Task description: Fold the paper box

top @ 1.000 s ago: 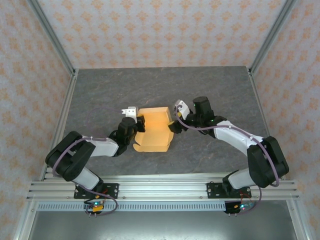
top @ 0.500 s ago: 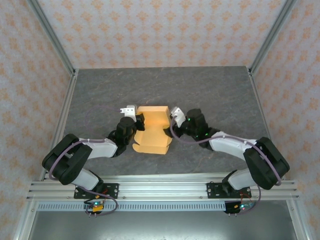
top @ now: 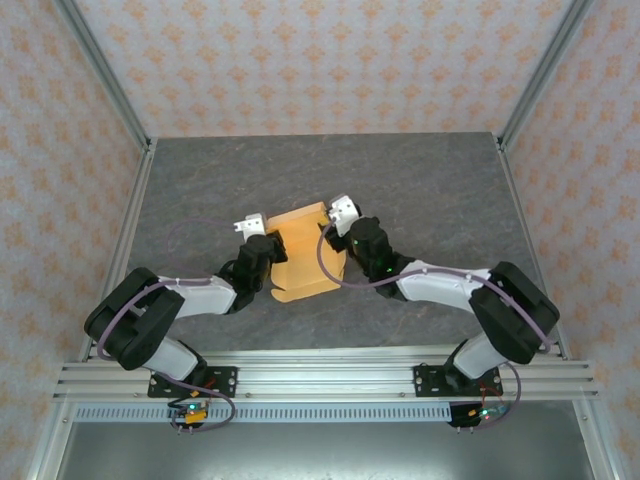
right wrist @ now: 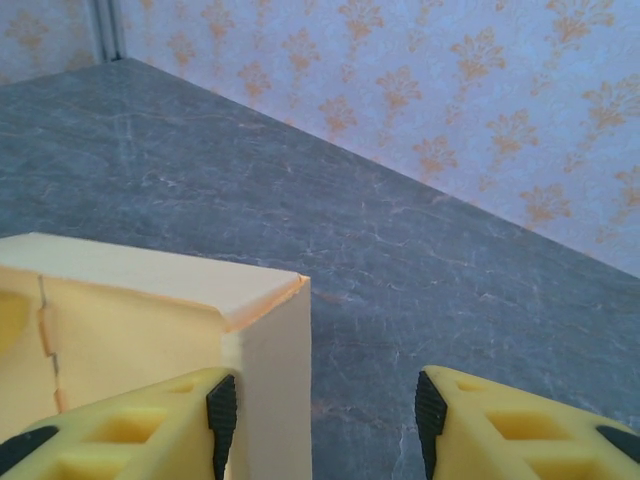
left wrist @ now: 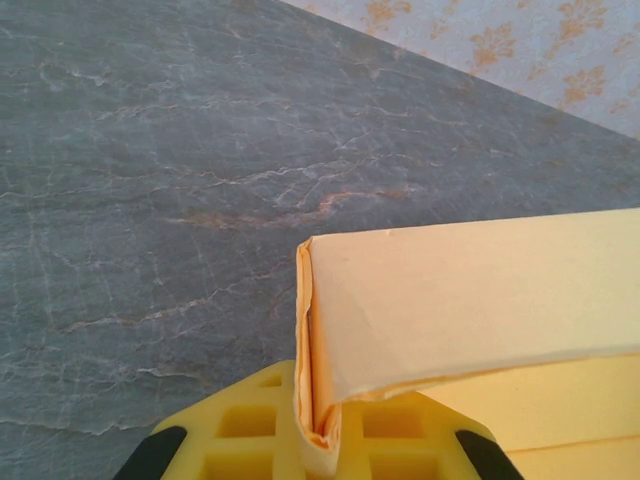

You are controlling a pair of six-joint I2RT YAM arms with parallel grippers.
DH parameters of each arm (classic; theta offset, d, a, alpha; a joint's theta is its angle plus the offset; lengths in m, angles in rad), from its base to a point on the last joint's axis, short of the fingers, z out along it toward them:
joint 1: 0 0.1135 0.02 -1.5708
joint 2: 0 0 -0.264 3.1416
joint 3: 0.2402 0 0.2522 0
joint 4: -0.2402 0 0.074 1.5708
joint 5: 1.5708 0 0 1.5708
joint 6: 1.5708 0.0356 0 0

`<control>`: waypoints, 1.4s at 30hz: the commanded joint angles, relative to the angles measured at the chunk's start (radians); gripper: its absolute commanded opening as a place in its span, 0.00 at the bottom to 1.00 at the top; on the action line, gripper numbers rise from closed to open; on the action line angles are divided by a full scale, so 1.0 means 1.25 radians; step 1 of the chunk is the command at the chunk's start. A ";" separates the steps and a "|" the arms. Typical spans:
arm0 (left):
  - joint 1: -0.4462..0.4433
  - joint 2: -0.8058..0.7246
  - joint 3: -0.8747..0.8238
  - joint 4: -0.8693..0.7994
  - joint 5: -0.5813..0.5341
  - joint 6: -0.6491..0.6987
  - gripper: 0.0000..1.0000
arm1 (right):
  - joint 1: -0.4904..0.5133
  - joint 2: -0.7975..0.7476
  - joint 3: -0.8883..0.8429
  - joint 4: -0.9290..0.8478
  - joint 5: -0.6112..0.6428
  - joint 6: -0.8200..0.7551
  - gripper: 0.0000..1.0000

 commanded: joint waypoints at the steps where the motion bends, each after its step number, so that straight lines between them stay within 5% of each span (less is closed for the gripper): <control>1: -0.013 -0.017 0.030 -0.041 -0.059 -0.019 0.00 | 0.024 0.042 0.046 0.007 0.090 -0.031 0.49; 12: -0.015 -0.013 0.035 -0.054 -0.068 -0.040 0.00 | 0.041 0.145 0.100 0.039 0.179 -0.041 0.41; 18: -0.016 -0.014 0.037 -0.059 -0.072 -0.044 0.00 | 0.063 0.202 0.155 0.025 0.322 -0.058 0.24; 32: -0.022 -0.015 0.036 -0.076 -0.097 -0.095 0.00 | 0.112 0.328 0.241 0.137 0.698 -0.082 0.28; 38: -0.021 -0.015 0.034 -0.079 -0.106 -0.100 0.00 | 0.112 0.288 0.213 0.097 0.652 -0.003 0.38; 42: -0.021 -0.009 0.041 -0.088 -0.105 -0.099 0.00 | 0.111 0.208 0.143 0.083 0.473 0.032 0.48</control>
